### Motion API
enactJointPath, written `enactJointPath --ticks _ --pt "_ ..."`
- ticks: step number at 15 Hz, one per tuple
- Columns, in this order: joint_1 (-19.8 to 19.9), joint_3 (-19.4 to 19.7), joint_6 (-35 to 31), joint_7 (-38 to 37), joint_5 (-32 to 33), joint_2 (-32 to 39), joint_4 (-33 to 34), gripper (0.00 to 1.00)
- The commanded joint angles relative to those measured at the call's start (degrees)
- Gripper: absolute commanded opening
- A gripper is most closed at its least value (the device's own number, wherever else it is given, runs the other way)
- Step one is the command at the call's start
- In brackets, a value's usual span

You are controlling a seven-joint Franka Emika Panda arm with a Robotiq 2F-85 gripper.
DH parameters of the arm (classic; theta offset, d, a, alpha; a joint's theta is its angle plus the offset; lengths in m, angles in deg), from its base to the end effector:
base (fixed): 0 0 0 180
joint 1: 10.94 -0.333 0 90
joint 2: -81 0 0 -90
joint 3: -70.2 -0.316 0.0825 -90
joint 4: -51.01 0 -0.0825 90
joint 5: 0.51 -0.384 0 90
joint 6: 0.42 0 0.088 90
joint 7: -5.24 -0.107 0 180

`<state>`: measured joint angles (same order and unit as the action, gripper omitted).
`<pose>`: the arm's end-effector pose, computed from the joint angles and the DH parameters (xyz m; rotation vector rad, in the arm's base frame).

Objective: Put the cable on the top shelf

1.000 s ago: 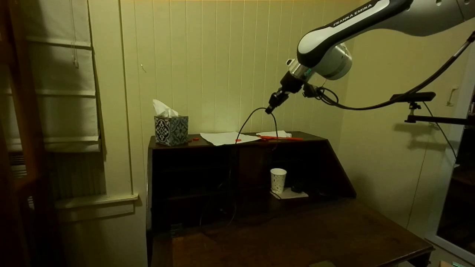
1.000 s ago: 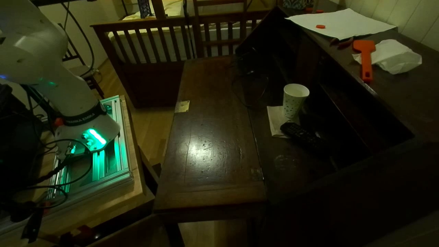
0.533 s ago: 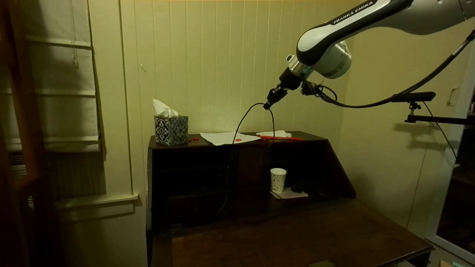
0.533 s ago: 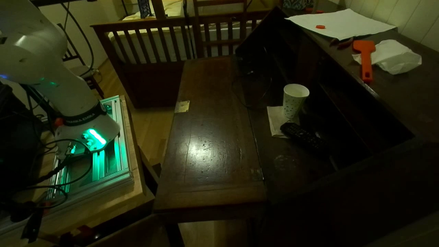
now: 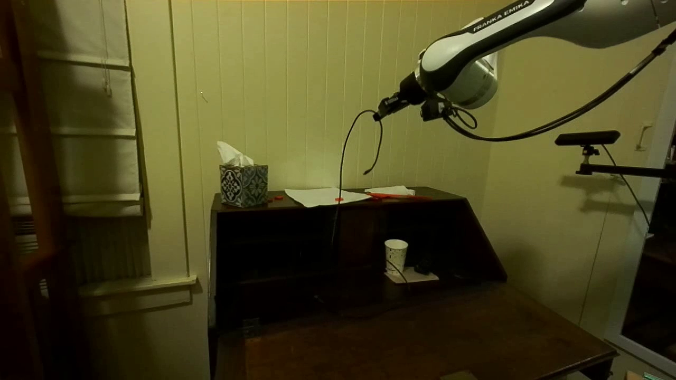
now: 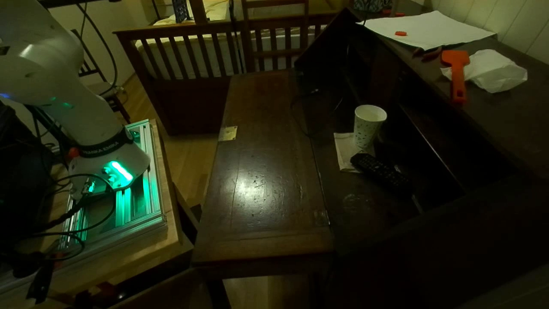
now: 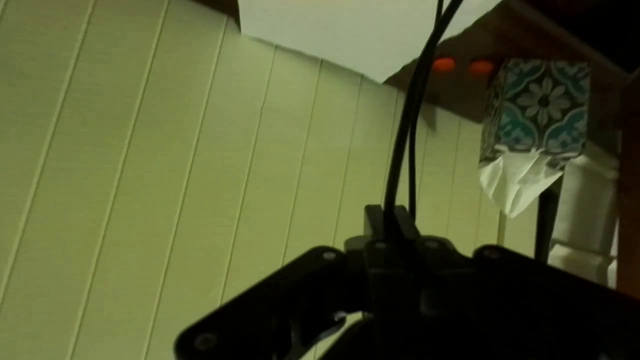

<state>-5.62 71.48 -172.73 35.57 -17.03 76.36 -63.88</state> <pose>0.5739 -0.0878 0.6239 2.5579 0.1926 1.5369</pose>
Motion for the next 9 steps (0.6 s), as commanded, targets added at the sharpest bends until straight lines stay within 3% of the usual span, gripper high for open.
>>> enactJointPath --ticks 1,9 --pt "0.47 -0.56 -7.96 -5.01 0.08 2.06 3.96 0.04" --pt "-1.92 -1.00 -13.55 -7.82 -1.98 4.34 15.39 0.04"
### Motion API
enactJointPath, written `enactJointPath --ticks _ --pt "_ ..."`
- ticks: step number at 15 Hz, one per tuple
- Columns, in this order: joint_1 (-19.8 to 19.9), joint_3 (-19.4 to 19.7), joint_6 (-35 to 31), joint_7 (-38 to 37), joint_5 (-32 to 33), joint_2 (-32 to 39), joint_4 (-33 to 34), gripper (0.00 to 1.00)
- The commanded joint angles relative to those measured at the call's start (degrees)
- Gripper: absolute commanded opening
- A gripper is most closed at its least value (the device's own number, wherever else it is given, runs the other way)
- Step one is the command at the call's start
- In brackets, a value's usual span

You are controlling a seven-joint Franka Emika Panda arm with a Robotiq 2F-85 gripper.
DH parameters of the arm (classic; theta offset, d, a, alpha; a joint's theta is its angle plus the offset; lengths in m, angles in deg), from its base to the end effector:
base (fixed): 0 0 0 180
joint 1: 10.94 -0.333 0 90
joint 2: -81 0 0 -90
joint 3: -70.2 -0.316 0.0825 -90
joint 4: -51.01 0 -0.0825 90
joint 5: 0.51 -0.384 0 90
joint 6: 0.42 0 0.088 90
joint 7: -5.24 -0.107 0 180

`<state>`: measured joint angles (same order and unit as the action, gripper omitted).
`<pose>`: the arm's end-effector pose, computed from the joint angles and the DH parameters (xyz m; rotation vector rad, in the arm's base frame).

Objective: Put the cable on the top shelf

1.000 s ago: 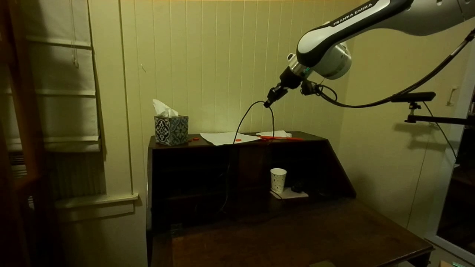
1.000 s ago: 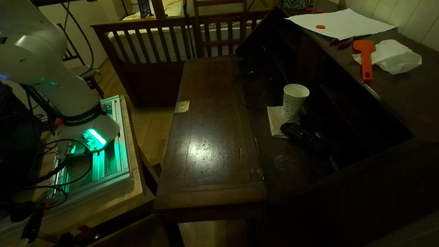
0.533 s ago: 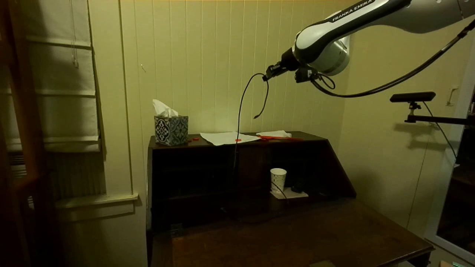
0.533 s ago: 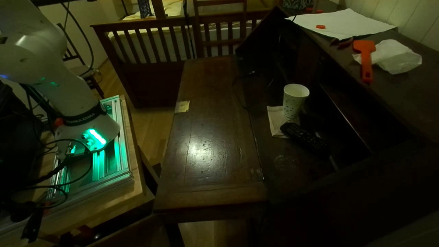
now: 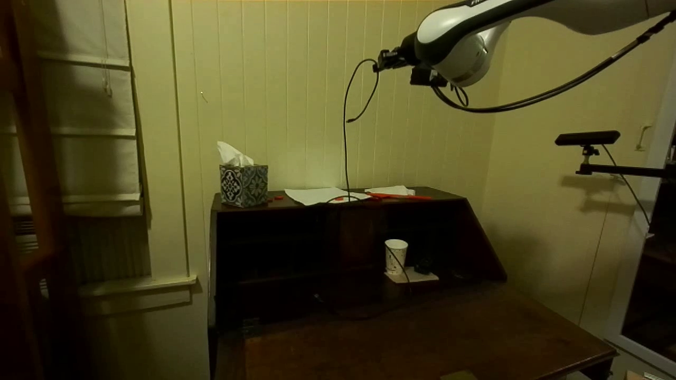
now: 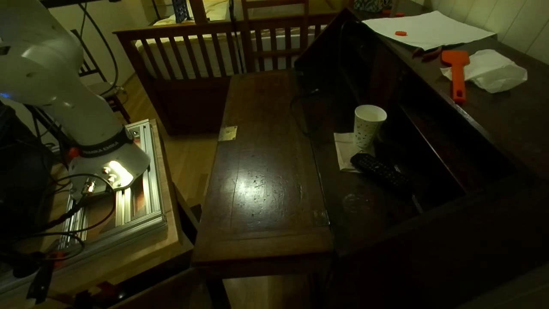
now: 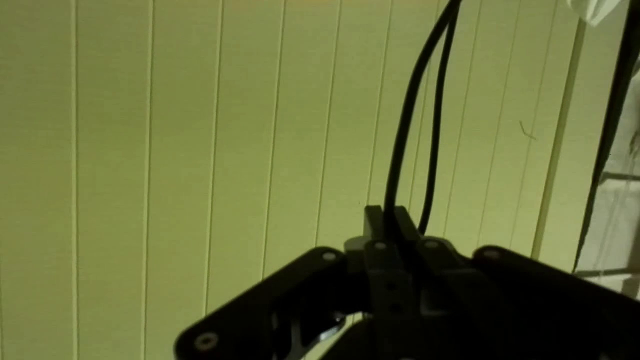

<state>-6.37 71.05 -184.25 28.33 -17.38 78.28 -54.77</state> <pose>0.5737 -0.0824 0.7118 2.2907 -0.0028 1.9305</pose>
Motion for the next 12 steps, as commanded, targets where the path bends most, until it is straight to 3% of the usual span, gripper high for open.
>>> enactJointPath --ticks 1,7,11,12 --pt "-1.54 -0.74 -2.54 -0.66 -1.52 2.91 8.16 0.04" --pt "-2.35 -1.07 -2.20 -1.83 -1.53 5.76 18.06 0.04" --pt "-1.91 -0.47 -10.85 -1.42 0.39 10.64 23.41 0.03" --pt "-1.68 0.96 -13.32 -7.70 7.21 12.75 24.73 0.03"
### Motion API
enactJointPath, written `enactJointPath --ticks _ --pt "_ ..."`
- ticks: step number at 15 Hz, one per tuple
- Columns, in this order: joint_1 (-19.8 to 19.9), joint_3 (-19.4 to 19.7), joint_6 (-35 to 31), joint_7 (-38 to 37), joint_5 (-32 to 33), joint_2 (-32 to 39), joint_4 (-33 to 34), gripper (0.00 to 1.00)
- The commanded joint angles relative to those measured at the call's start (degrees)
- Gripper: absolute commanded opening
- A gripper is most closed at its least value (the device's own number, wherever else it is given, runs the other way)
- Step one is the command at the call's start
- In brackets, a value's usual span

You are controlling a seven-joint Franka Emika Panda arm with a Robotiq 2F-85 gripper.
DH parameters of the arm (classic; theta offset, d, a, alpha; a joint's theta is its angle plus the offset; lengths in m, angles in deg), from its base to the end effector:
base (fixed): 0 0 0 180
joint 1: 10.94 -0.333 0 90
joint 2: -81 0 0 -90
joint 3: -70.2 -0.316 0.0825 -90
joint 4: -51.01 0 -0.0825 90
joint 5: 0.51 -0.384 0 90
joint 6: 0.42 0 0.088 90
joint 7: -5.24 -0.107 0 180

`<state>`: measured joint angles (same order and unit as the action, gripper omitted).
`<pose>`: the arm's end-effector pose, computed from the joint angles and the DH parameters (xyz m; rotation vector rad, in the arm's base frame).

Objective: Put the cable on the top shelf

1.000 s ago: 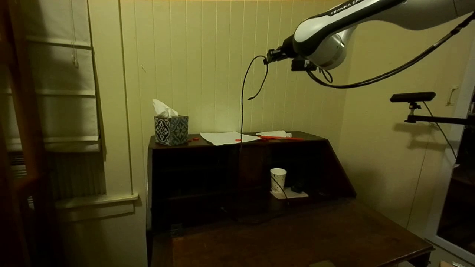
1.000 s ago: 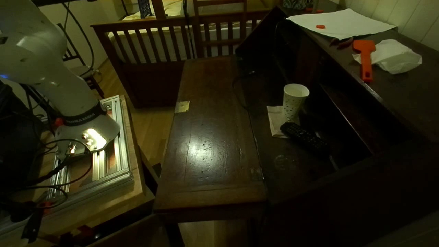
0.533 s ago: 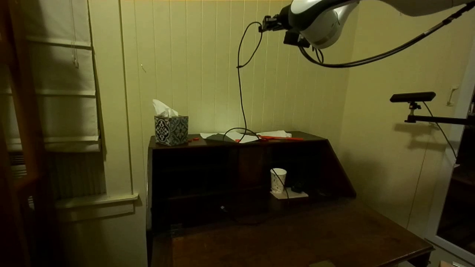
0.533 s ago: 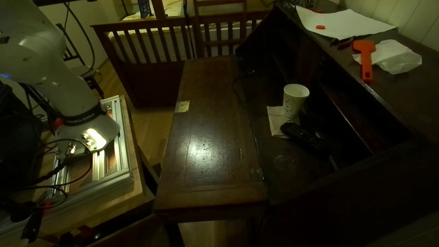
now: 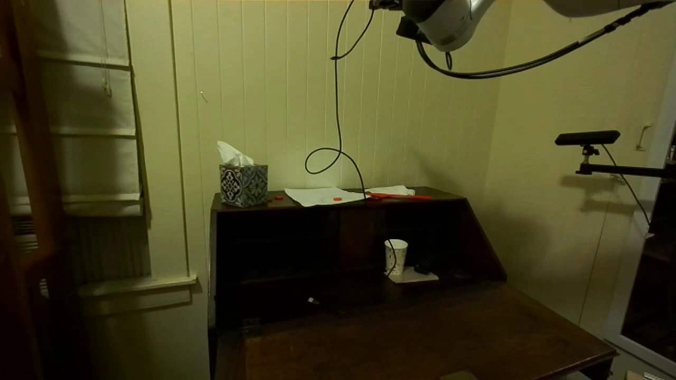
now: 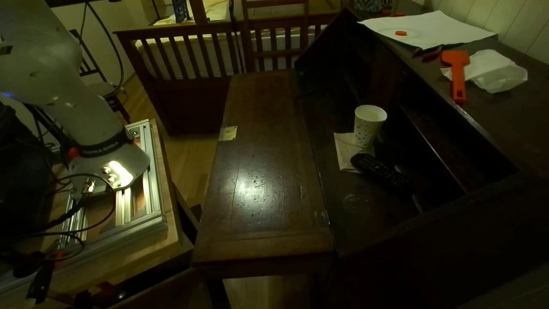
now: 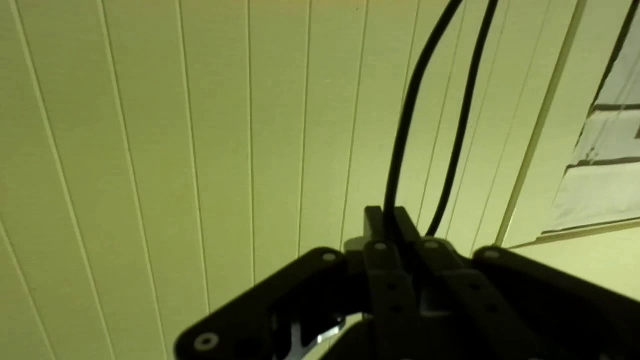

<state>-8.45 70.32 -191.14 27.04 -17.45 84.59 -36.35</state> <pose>0.5759 -0.0572 0.8196 1.9491 -0.0190 2.2850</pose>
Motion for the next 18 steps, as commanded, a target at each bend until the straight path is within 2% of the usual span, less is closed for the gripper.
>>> enactJointPath --ticks 1,2,5,8,9,10,11,12,14,16,18 --pt "0.32 0.40 -6.10 -0.28 3.26 7.97 7.72 0.04" --pt "0.15 0.67 -3.72 -1.60 2.84 2.77 2.01 0.05" --pt "0.20 0.60 -5.48 -0.94 2.84 6.59 4.63 0.05" --pt "0.19 0.59 -5.59 -0.88 2.84 7.22 5.71 0.04" --pt "-0.33 1.52 -6.34 -0.18 2.51 8.23 6.84 0.04" --pt "-1.47 3.69 -7.88 1.59 2.11 10.51 9.49 0.04" --pt "-1.10 3.39 -8.24 1.70 3.21 12.17 11.57 0.04" --pt "-1.81 4.81 -8.89 2.63 2.44 13.75 13.07 0.04" --pt "-0.70 4.41 -12.53 2.69 4.43 18.92 17.38 0.04" --pt "-1.23 5.70 -16.52 3.84 3.48 23.78 20.72 0.03" --pt "0.14 4.27 -22.40 2.94 6.97 29.56 24.24 0.03"
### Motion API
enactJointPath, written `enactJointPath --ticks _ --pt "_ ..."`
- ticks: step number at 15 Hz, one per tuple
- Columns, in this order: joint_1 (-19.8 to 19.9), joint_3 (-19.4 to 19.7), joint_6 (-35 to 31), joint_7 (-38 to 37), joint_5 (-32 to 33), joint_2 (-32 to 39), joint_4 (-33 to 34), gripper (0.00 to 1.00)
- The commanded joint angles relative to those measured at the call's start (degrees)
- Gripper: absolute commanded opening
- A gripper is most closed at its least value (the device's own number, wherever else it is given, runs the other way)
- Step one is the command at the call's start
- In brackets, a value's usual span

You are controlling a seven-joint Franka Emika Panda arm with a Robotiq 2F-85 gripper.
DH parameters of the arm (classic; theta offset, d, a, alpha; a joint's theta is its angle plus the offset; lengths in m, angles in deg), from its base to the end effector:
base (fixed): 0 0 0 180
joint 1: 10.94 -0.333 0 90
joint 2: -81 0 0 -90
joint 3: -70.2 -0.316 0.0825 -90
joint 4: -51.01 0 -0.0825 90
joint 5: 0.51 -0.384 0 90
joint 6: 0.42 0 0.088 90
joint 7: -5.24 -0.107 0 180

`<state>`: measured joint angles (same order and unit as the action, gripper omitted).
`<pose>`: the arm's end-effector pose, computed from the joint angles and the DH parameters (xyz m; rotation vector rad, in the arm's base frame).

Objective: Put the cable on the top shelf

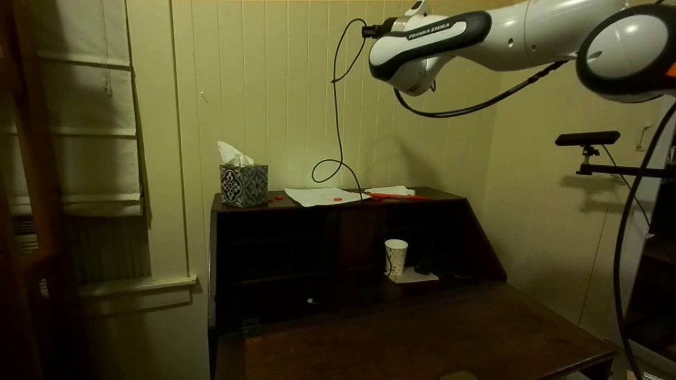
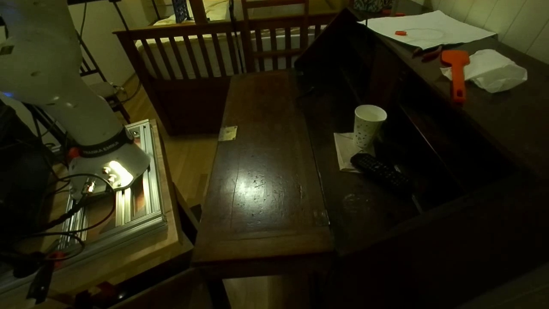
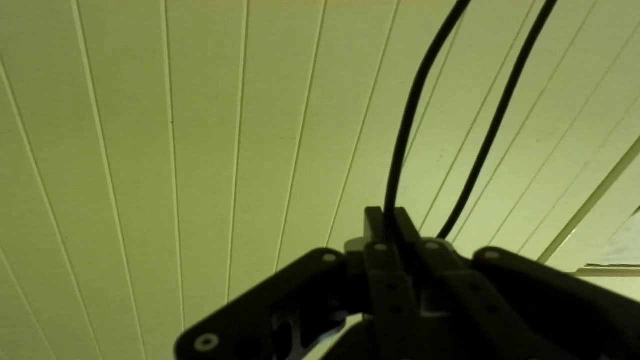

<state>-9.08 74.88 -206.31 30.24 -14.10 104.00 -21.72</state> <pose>0.6534 -0.0869 0.7529 1.6341 0.0114 2.2677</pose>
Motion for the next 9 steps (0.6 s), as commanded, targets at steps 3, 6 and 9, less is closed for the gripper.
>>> enactJointPath --ticks 3,6,9 --pt "0.33 0.94 -11.58 0.98 3.70 16.04 11.65 0.03" --pt "0.74 1.49 -11.54 1.40 4.04 18.97 10.88 0.03" --pt "0.60 2.89 -9.32 2.86 2.58 19.45 8.60 0.04"
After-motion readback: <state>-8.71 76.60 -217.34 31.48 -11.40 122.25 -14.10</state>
